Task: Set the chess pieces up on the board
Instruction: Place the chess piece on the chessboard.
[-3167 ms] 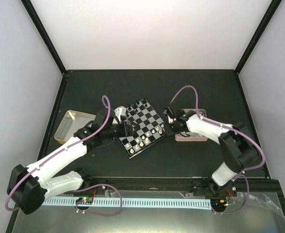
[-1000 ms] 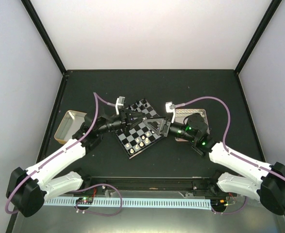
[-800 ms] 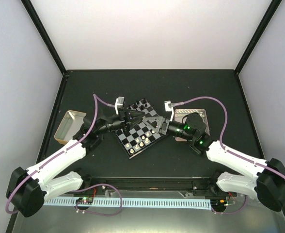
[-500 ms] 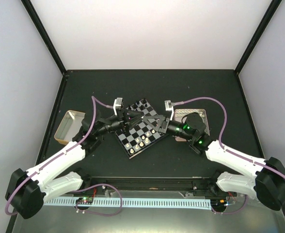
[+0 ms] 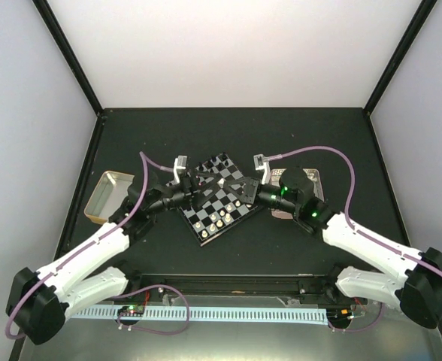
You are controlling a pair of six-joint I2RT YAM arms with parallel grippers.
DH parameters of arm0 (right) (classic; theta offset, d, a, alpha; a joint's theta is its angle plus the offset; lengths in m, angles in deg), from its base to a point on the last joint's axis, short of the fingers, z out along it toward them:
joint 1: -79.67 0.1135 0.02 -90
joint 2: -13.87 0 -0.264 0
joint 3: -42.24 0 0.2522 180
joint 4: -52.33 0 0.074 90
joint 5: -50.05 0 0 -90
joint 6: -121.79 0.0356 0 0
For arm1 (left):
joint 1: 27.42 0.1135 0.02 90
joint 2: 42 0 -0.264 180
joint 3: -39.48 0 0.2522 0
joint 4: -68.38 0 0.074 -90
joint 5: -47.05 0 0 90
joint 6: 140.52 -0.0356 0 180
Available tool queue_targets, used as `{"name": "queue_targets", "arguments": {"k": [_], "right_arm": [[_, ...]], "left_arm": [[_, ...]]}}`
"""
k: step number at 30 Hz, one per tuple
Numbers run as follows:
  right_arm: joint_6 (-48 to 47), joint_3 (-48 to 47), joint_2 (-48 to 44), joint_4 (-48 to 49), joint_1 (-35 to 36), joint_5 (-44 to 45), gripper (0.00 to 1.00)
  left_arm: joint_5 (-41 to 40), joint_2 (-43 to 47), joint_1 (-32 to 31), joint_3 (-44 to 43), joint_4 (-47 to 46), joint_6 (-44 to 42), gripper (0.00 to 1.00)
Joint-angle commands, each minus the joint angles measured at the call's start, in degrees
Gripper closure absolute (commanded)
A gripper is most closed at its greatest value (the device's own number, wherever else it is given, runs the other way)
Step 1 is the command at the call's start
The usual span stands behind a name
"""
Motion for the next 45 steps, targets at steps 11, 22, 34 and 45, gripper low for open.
{"name": "queue_targets", "arguments": {"k": [11, 22, 34, 45], "right_arm": [[-22.5, -13.3, 3.9, -47.1, -11.8, 13.0, 0.99], [-29.6, -19.7, 12.5, -56.2, -14.4, 18.5, 0.99], [-35.0, -26.5, 22.5, -62.4, -14.0, 19.5, 0.99], [-37.9, -30.2, 32.4, -65.6, -12.1, 20.8, 0.99]], "left_arm": [[-25.5, 11.2, 3.1, -2.8, 40.9, -38.6, 0.16], [-35.5, 14.8, 3.3, -7.9, 49.3, -47.5, 0.14], [-33.3, 15.1, 3.4, -6.1, 47.7, -46.2, 0.14], [-31.6, 13.4, 3.4, -5.1, 46.0, -46.0, 0.14]]}}
